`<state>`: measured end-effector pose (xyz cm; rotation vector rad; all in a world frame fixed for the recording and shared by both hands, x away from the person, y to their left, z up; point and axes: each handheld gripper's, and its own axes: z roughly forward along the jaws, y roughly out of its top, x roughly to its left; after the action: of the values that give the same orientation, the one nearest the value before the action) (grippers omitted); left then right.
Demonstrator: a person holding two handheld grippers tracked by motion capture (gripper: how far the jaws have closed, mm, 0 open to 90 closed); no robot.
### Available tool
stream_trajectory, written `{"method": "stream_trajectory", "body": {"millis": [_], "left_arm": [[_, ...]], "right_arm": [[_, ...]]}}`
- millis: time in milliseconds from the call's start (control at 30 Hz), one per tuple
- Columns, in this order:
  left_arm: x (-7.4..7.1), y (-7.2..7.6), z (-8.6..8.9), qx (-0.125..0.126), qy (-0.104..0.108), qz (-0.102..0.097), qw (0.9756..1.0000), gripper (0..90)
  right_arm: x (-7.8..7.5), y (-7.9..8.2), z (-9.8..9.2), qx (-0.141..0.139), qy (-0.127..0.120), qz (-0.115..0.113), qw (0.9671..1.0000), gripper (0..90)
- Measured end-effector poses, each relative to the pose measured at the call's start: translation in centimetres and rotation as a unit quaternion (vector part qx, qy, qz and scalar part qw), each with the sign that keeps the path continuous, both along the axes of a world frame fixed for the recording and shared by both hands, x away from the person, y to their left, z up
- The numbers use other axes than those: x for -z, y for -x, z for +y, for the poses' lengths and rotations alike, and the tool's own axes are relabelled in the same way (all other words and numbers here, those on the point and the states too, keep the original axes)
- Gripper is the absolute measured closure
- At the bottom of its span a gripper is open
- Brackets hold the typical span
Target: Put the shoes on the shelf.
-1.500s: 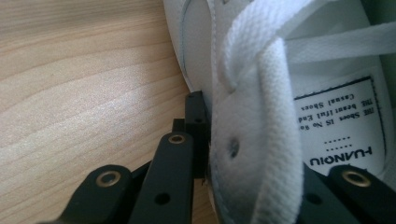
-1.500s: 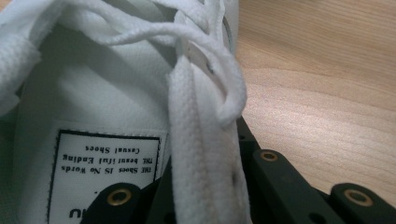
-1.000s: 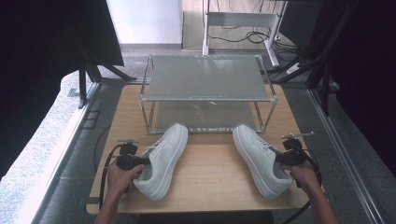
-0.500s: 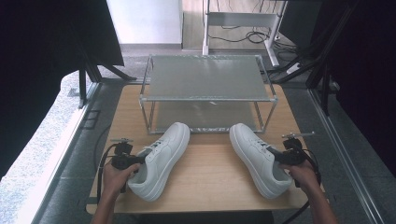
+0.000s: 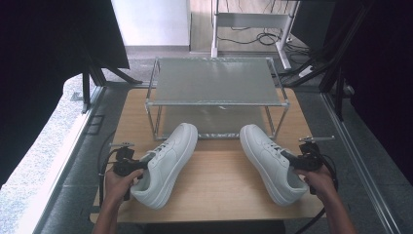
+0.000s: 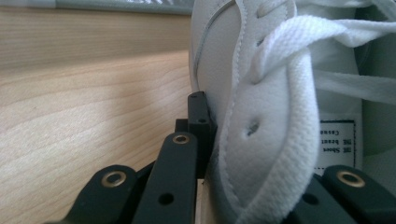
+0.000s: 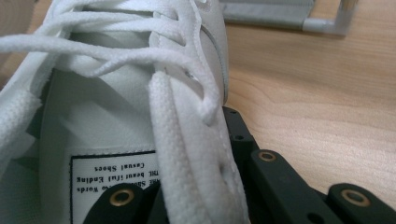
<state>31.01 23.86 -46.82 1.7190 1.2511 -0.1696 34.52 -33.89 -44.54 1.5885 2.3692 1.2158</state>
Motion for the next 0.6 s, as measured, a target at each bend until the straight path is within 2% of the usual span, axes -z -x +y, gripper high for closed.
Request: {"method": "stream_trajectory", "body": {"millis": [333,600], "left_arm": [[-0.9,-0.1,-0.3,0.001,0.002,-0.011,0.9999,85.4],[-1.4,-0.3,-0.6,0.002,0.000,-0.015,0.9999,85.4]], "right_arm": [[-1.6,0.0,-0.2,-0.003,-0.028,-0.012,0.9995,87.5],[-2.2,-0.2,-0.1,-0.001,-0.032,-0.016,0.9994,87.5]]}}
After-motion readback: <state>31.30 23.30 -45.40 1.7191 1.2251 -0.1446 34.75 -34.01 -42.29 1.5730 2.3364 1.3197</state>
